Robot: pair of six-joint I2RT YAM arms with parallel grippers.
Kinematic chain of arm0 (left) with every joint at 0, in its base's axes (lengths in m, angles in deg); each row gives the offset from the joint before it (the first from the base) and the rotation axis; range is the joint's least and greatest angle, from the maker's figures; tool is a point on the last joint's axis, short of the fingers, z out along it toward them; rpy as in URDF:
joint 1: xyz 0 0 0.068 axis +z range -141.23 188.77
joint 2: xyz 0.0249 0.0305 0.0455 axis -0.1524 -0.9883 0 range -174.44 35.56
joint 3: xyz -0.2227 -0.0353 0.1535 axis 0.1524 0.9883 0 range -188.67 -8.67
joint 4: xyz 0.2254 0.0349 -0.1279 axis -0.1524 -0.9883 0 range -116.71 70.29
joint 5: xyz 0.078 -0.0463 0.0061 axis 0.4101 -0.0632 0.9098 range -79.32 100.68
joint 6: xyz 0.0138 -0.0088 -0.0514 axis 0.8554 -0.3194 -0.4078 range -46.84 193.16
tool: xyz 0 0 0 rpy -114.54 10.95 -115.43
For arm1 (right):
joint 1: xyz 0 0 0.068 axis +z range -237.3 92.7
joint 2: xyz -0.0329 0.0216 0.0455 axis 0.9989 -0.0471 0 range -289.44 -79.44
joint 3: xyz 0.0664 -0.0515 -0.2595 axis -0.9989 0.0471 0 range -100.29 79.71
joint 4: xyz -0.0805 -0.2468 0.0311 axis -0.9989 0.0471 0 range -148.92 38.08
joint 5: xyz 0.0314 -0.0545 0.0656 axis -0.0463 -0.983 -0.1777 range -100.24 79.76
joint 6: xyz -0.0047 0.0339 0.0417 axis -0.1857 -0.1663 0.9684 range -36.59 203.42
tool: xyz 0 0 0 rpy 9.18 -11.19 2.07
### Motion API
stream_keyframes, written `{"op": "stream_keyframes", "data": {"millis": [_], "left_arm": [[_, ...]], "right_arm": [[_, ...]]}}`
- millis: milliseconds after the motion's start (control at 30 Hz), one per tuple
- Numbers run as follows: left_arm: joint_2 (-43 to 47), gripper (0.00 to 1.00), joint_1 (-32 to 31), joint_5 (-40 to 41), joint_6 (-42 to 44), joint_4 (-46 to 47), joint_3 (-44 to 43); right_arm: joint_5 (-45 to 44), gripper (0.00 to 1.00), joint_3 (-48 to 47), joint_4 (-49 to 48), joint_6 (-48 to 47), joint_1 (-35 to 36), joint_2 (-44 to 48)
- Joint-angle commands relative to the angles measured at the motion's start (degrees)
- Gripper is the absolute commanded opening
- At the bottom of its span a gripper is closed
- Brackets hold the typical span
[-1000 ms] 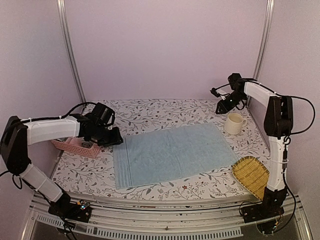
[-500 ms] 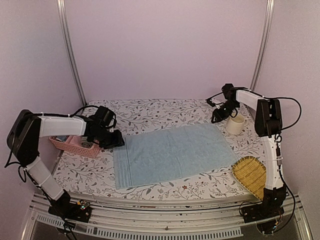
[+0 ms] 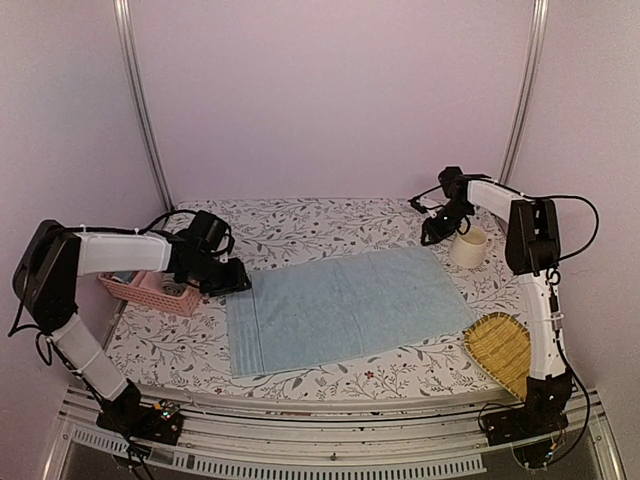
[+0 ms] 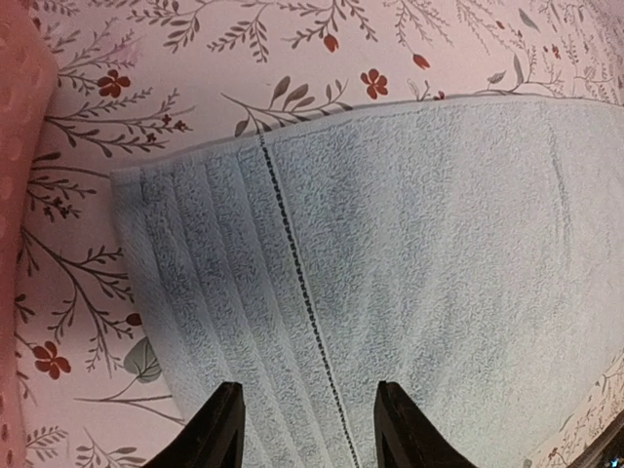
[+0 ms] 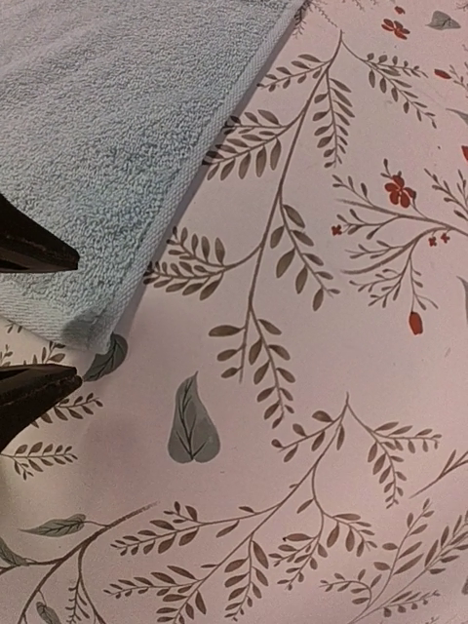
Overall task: Roll the towels
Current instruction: Adjust the towel at the center of the board.
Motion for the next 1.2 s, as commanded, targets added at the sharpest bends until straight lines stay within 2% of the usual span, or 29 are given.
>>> {"op": "stream_keyframes", "data": {"millis": [0, 367, 667, 1167], "left_arm": [[2.19, 0.47, 0.60, -0.43, 1.01, 0.70, 0.14], [3.64, 0.47, 0.49, -0.94, 0.98, 0.64, 0.81], [3.06, 0.47, 0.51, -1.02, 1.02, 0.74, 0.84], [4.00, 0.47, 0.51, -0.84, 0.29, 0.84, 2.12]], "right_arm": [[-3.08, 0.35, -0.65, -1.61, -0.38, 3.74, 1.20], [-12.74, 0.36, -2.85, -1.54, -1.09, 4.85, -3.12], [-12.62, 0.35, -2.75, -2.28, 0.00, 4.46, -2.01], [-10.65, 0.36, -2.99, 0.74, 1.05, 3.13, -7.08]]}}
